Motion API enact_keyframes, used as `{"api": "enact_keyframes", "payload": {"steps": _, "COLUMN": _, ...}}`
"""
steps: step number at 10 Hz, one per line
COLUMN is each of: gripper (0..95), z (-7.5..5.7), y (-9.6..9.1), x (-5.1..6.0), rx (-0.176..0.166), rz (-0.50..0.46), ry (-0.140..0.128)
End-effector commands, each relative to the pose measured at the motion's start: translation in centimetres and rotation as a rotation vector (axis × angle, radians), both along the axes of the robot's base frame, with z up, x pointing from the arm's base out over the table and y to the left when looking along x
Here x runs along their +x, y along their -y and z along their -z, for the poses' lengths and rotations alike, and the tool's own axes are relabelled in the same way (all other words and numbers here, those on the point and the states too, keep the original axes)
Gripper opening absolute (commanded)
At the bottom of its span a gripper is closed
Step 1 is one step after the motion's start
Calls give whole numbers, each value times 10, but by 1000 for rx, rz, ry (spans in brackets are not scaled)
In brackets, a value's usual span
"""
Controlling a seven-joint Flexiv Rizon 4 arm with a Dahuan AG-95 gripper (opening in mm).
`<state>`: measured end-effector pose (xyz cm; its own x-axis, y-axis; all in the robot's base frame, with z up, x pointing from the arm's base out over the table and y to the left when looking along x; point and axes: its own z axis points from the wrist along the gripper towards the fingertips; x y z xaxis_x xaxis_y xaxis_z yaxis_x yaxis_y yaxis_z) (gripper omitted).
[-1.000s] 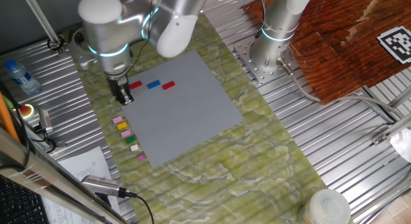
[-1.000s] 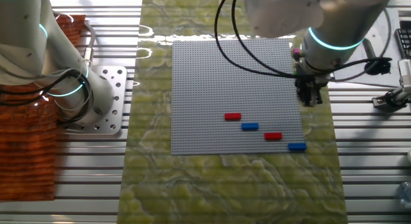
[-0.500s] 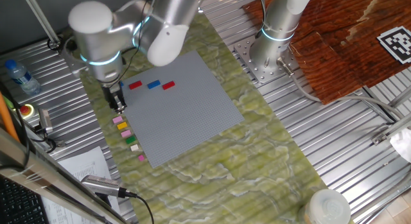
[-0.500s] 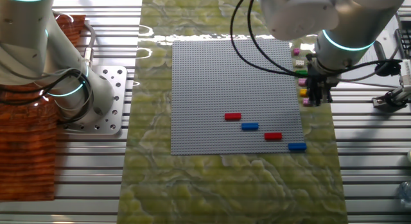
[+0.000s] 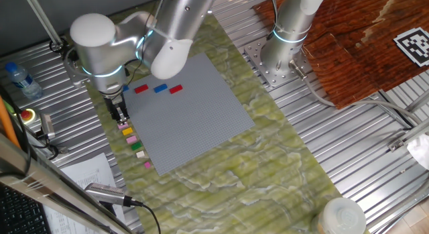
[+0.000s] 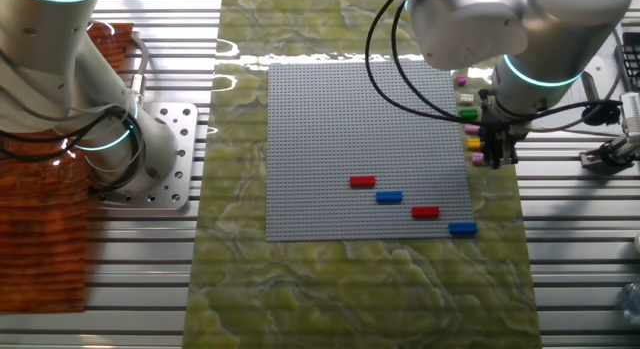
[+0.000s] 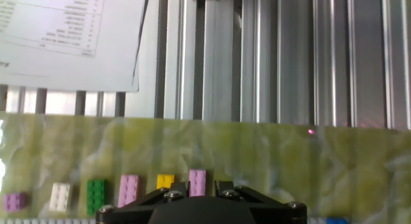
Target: Stack small Lego blocks randomly, one at a time
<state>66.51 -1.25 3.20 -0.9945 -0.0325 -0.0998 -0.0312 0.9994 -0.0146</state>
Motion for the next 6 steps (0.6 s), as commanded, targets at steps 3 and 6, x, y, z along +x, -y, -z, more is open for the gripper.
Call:
{"api": "enact_keyframes", "payload": {"steps": 3, "gripper": 380, "z": 6, "y": -1, "x": 0, "rx": 2, "rz": -1, "ry": 0}}
{"api": "enact_keyframes", "payload": {"steps": 6, "gripper": 380, "z": 12, "y": -1, "x": 0, "rx": -3, "rz": 2, "ry": 8}}
